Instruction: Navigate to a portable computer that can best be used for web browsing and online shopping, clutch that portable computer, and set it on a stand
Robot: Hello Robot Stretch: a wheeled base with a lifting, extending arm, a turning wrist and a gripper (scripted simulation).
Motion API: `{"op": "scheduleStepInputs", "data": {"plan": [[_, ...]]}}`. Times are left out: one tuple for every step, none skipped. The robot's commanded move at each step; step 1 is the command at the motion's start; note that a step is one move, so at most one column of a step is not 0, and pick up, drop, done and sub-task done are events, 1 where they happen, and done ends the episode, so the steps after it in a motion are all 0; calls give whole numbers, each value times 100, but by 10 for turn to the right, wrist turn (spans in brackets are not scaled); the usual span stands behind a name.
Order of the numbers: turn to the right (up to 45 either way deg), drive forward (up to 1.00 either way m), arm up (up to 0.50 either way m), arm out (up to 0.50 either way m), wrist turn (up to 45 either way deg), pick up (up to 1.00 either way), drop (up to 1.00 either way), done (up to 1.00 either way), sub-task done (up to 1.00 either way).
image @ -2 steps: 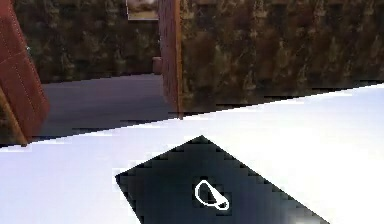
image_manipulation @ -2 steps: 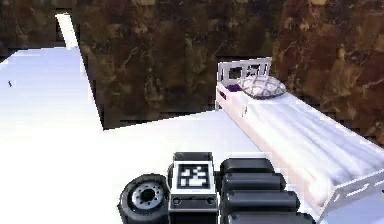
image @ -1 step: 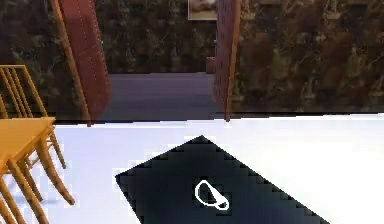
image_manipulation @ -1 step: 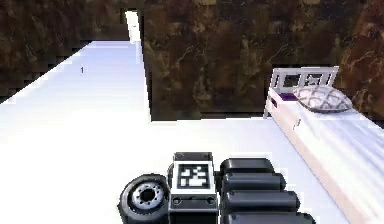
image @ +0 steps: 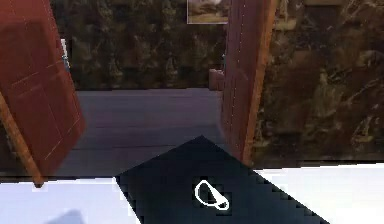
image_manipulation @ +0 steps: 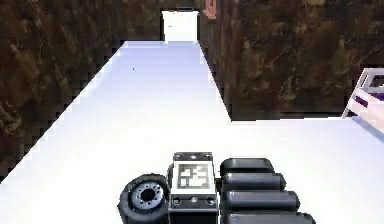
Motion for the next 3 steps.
{"op": "scheduleStepInputs", "data": {"plan": [[0,100,0,0,0,0,0,0,0],[-30,0,0,0,0,0,0,0,0],[-240,0,0,0,0,0,0,0,0]]}}
